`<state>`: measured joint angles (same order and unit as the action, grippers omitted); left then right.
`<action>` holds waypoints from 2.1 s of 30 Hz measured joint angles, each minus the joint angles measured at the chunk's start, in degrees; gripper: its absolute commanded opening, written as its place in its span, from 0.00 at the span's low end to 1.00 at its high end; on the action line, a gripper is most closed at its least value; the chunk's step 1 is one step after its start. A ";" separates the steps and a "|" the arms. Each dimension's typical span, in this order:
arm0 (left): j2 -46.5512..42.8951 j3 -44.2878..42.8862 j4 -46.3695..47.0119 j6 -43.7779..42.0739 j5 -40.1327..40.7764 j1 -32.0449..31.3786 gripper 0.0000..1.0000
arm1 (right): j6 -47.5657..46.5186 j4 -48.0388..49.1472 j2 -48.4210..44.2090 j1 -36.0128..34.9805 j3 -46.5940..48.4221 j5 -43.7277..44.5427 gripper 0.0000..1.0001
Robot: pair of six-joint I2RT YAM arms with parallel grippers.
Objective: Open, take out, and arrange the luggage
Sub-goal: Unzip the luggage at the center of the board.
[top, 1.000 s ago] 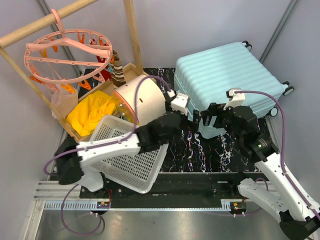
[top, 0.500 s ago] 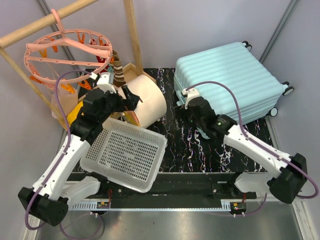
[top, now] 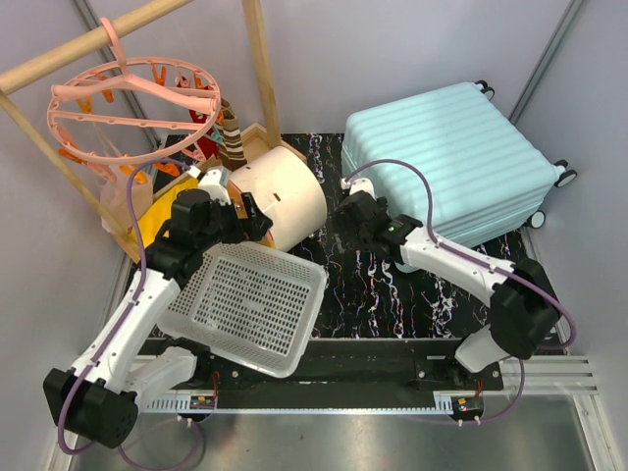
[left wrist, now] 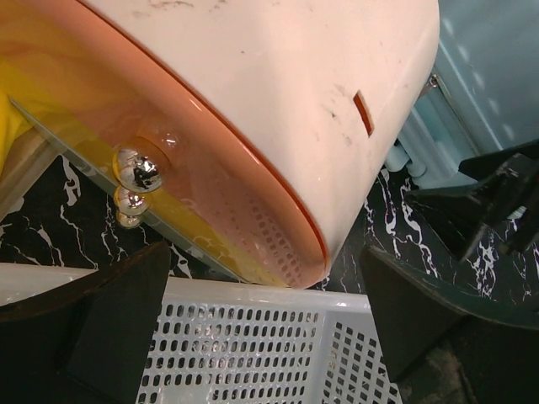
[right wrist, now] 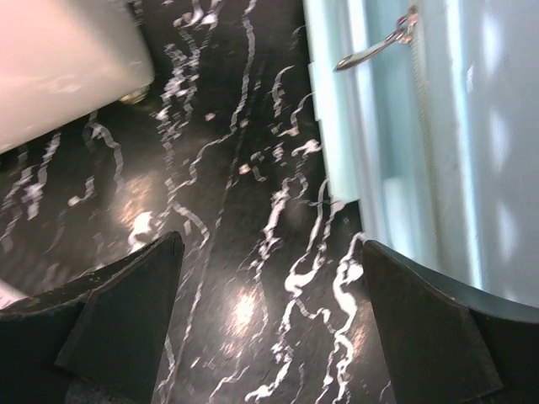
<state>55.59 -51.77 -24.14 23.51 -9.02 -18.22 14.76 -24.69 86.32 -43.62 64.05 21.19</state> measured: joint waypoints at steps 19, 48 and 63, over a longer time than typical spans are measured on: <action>-6.71 -1.05 0.74 -9.81 3.63 0.26 0.99 | -8.92 5.57 18.99 5.62 11.63 3.45 0.81; -7.67 0.79 0.79 -11.26 4.68 0.74 0.99 | -20.65 21.03 8.17 3.32 -8.22 -5.99 0.00; -7.93 1.44 1.70 -11.17 2.97 0.79 0.99 | -13.86 15.50 -8.22 -1.36 -21.11 -6.10 0.00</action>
<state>47.66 -50.33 -22.44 12.34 -6.04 -17.43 0.91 -9.19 78.11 -44.97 42.94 15.09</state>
